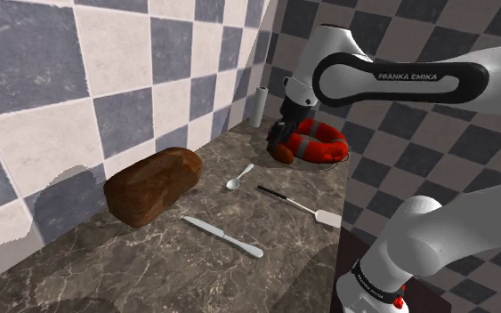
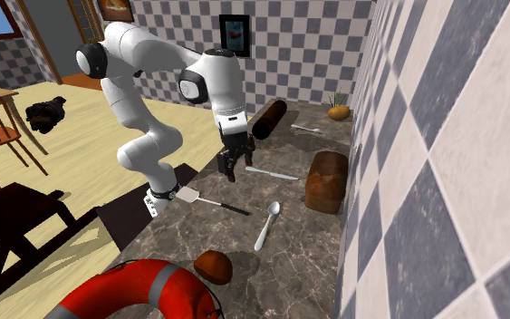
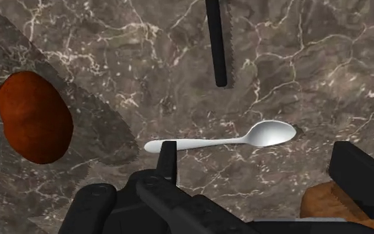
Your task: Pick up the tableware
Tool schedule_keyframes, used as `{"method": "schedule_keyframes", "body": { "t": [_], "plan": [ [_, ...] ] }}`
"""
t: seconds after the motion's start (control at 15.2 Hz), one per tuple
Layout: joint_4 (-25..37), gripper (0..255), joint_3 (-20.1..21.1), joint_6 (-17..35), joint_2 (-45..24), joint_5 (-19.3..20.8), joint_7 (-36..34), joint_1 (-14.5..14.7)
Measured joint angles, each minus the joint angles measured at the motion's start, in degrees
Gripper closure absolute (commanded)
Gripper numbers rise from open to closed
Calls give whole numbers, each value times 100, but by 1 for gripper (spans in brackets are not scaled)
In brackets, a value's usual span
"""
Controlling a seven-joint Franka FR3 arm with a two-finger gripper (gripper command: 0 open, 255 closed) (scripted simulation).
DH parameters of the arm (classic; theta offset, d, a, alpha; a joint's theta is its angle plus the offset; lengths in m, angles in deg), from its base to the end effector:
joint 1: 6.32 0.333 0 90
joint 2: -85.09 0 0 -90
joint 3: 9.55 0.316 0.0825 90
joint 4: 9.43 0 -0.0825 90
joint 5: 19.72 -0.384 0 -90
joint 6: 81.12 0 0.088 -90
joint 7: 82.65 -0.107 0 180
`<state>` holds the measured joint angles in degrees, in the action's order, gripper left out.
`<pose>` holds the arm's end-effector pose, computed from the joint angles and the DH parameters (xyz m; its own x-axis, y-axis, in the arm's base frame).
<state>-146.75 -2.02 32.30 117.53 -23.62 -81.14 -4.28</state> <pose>0.3892 0.0759 0.5301 0.9774 0.1540 0.1451 0.1544 -0.9880 0.0085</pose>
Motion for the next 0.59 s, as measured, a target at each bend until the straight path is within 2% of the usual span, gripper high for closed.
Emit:
{"method": "schedule_keyframes", "body": {
  "t": [0.59],
  "plan": [
    [108,0,516,1525,-1584,169,-225,146]
  ]
}}
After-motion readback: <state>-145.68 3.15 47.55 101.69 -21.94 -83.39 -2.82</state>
